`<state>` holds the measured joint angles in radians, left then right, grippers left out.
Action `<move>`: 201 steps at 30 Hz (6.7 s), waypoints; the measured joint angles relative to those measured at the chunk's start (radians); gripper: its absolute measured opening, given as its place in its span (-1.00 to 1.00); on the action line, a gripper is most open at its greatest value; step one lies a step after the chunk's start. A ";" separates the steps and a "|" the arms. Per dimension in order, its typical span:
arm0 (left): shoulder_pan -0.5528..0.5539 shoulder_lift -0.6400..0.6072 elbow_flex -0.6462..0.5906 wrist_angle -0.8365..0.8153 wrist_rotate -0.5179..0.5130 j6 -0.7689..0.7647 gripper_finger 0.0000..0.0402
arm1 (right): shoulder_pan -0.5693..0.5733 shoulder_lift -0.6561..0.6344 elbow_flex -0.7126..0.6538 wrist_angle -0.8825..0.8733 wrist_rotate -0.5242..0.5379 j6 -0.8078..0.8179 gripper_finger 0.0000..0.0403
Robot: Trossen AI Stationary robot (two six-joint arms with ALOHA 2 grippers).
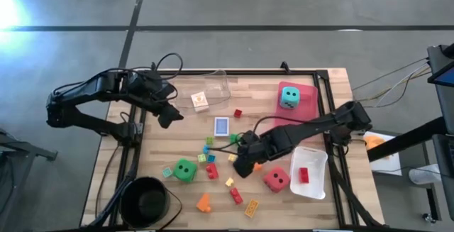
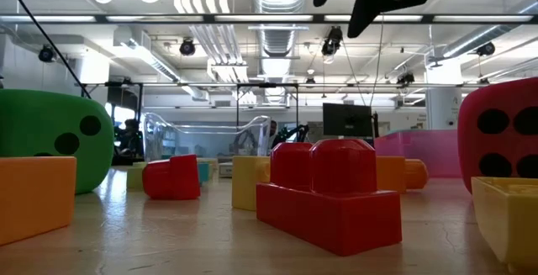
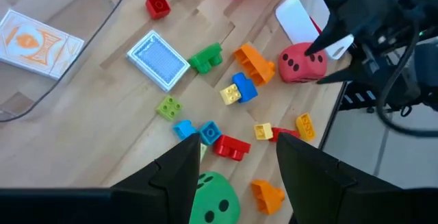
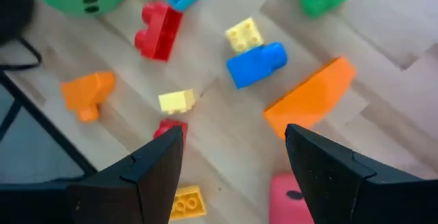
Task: Pick & Place Toys
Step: Put the orange game piece into the white bin
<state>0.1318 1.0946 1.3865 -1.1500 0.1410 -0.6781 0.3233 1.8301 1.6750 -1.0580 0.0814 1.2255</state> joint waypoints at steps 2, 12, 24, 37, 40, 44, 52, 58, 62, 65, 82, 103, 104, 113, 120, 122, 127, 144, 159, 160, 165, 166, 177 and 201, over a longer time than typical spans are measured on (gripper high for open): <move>0.000 0.000 0.000 0.000 0.000 0.002 -0.02 | 0.000 0.028 0.014 -0.001 -0.029 -0.009 0.25; 0.000 0.000 0.000 -0.014 0.000 0.001 -0.02 | -0.040 0.097 0.016 -0.085 -0.007 0.175 0.25; 0.000 0.000 0.000 -0.015 0.006 0.021 -0.02 | -0.079 0.196 -0.024 -0.116 0.045 0.167 0.25; 0.000 -0.012 0.000 -0.022 0.020 0.036 -0.02 | -0.115 0.189 -0.147 0.016 0.042 0.201 0.25; 0.000 -0.015 0.000 -0.023 0.037 0.040 -0.02 | -0.120 0.187 -0.171 0.044 0.046 0.218 0.25; 0.000 -0.021 0.000 -0.023 0.043 0.040 -0.02 | -0.121 0.187 -0.212 0.053 0.045 0.266 0.25; 0.000 -0.023 0.000 -0.023 0.043 0.044 -0.02 | -0.117 0.185 -0.241 0.140 0.015 0.310 0.18; 0.000 -0.025 0.000 -0.023 0.055 0.046 -0.02 | -0.111 0.185 -0.253 0.157 0.019 0.326 -0.26; 0.000 -0.027 0.000 -0.023 0.061 0.048 -0.02 | -0.112 0.180 -0.269 0.160 0.019 0.335 -0.40; 0.000 -0.027 0.000 -0.023 0.062 0.053 -0.02 | -0.113 0.178 -0.277 0.160 0.007 0.335 -0.42; 0.000 -0.027 0.000 -0.022 0.062 0.053 -0.02 | -0.112 0.187 -0.299 0.180 -0.016 0.326 -0.32; 0.000 -0.026 0.001 -0.022 0.062 0.052 -0.02 | -0.112 0.059 -0.299 0.157 0.007 0.255 -0.64; 0.000 -0.026 0.001 -0.022 0.061 0.050 -0.02 | -0.112 0.049 -0.299 0.146 0.008 0.255 -0.65; 0.000 -0.026 0.001 -0.021 0.057 0.038 -0.02 | -0.112 0.037 -0.306 0.119 -0.001 0.212 -0.98; 0.000 -0.026 0.001 -0.021 0.054 0.023 -0.02 | -0.112 0.037 -0.308 0.115 -0.001 0.207 -0.97; 0.000 -0.026 0.001 -0.021 0.054 0.023 -0.02 | -0.112 0.035 -0.308 0.115 -0.004 0.205 -0.97; 0.000 -0.026 0.001 -0.021 0.054 0.022 -0.02 | -0.111 -0.007 -0.309 0.098 -0.007 0.194 -0.97; 0.000 -0.026 0.001 -0.021 0.053 0.015 -0.02 | -0.039 -0.347 -0.308 -0.224 -0.003 0.199 -0.96; 0.000 -0.026 -0.002 -0.022 0.038 0.026 -0.02 | 0.185 -0.508 -0.336 -0.513 -0.061 0.378 -0.96; 0.000 -0.025 -0.003 -0.022 0.038 0.027 -0.02 | 0.203 -0.509 -0.347 -0.513 -0.069 0.388 -0.96; 0.000 -0.024 -0.005 -0.022 0.027 0.024 -0.02 | 0.275 -0.515 -0.425 -0.513 -0.138 0.412 -0.96; 0.000 -0.024 -0.006 -0.022 0.018 0.023 -0.02 | 0.287 -0.515 -0.443 -0.514 -0.152 0.427 -0.96; 0.000 -0.024 -0.007 -0.022 -0.001 -0.008 -0.02 | 0.329 -0.526 -0.613 -0.408 -0.180 0.506 -0.96; 0.001 -0.025 -0.169 0.014 -0.034 -0.116 -0.02 | 0.329 -0.476 -0.775 -0.188 -0.150 0.548 -0.96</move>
<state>0.1326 1.0695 1.2171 -1.1364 0.1074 -0.7942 0.6525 1.3544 0.8998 -1.2463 -0.0689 1.7737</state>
